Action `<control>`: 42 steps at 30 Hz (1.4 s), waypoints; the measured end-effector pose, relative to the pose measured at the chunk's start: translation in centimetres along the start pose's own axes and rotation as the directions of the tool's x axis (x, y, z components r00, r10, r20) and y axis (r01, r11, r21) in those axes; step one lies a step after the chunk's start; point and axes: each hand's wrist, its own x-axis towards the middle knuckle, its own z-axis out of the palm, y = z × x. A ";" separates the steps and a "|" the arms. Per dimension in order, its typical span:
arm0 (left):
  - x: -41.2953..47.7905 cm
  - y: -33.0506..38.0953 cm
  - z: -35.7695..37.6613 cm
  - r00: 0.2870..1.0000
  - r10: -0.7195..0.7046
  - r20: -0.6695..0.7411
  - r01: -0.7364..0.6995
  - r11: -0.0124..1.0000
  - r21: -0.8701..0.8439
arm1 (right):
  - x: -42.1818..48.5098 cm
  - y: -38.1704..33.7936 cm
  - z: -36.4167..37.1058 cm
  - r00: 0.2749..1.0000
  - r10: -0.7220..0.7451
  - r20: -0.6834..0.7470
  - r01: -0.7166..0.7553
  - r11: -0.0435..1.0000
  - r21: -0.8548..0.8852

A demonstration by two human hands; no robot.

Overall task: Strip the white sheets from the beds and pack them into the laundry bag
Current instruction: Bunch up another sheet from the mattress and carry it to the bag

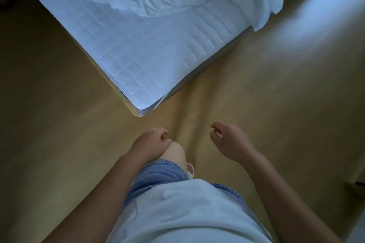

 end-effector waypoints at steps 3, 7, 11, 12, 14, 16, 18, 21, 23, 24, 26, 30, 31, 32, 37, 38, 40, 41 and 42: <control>5.6 2.8 -3.0 0.999 -0.044 -0.018 0.043 0.998 -0.056 | 5.9 1.0 -3.7 0.999 -0.019 0.034 0.019 1.000 0.000; 15.0 6.1 -7.5 0.998 -0.068 -0.013 0.067 0.997 -0.049 | 15.2 1.8 -7.9 0.998 -0.048 0.035 0.047 0.999 0.020; 24.3 10.8 -13.6 0.999 -0.026 0.019 0.026 1.000 -0.004 | 24.4 2.4 -13.9 0.998 -0.033 0.054 0.033 0.999 -0.002; 26.4 12.0 -15.2 1.000 -0.017 0.023 0.017 1.000 0.000 | 26.6 2.5 -15.5 0.998 -0.030 0.062 0.030 1.000 -0.007; 30.9 14.6 -18.6 1.000 0.009 0.030 -0.010 1.000 0.018 | 31.1 2.8 -18.5 0.998 -0.020 0.054 0.020 1.000 0.002; 35.0 17.1 -21.6 0.999 0.027 0.041 -0.029 0.998 0.048 | 35.6 3.0 -21.0 0.999 -0.014 0.050 0.014 1.000 0.010; 38.6 19.4 -24.2 0.999 0.039 0.030 -0.041 0.998 0.045 | 39.7 3.0 -22.8 0.998 -0.019 0.061 0.017 0.999 0.031; 43.9 22.5 -27.1 1.000 0.025 -0.017 -0.026 0.999 -0.047 | 45.7 2.9 -25.1 0.994 -0.035 0.099 0.030 0.998 0.055; 47.6 24.3 -28.2 0.999 -0.005 -0.054 -0.001 0.993 -0.117 | 50.2 3.4 -26.6 0.989 -0.077 0.129 0.073 0.997 0.033; 49.6 25.1 -28.5 0.998 -0.024 -0.064 0.015 0.989 -0.146 | 52.6 4.0 -27.5 0.986 -0.089 0.141 0.087 0.996 0.020; 53.6 27.0 -28.9 0.996 -0.071 -0.060 0.059 0.981 -0.182 | 57.6 5.3 -29.5 0.982 -0.096 0.162 0.099 0.995 -0.016; 61.9 32.0 -29.1 0.982 -0.191 -0.011 0.181 0.948 -0.263 | 68.0 8.5 -33.5 0.975 -0.075 0.210 0.114 0.977 -0.180; 63.8 33.4 -29.0 0.978 -0.210 0.016 0.206 0.937 -0.281 | 70.2 9.4 -34.3 0.976 -0.071 0.206 0.124 0.958 -0.257; 65.9 34.8 -28.8 0.974 -0.223 0.038 0.224 0.927 -0.300 | 72.3 10.5 -35.1 0.980 -0.069 0.187 0.127 0.939 -0.319; 76.0 39.9 -27.1 0.963 -0.264 0.054 0.268 0.921 -0.284 | 83.4 16.2 -36.9 0.986 0.114 0.120 -0.065 0.933 -0.354; 77.8 40.5 -26.5 0.964 -0.261 0.048 0.264 0.930 -0.256 | 85.2 17.1 -36.8 0.975 0.183 0.124 -0.133 0.933 -0.335; 80.9 41.4 -25.1 0.969 -0.241 0.045 0.245 0.949 -0.197 | 88.6 18.6 -35.6 0.950 0.280 0.139 -0.230 0.927 -0.298; 82.1 41.7 -24.4 0.974 -0.223 0.048 0.228 0.961 -0.155 | 89.8 19.2 -34.6 0.938 0.306 0.160 -0.250 0.921 -0.298; 83.3 41.8 -23.8 0.978 -0.203 0.043 0.206 0.974 -0.099 | 90.7 19.7 -33.6 0.930 0.319 0.183 -0.253 0.916 -0.313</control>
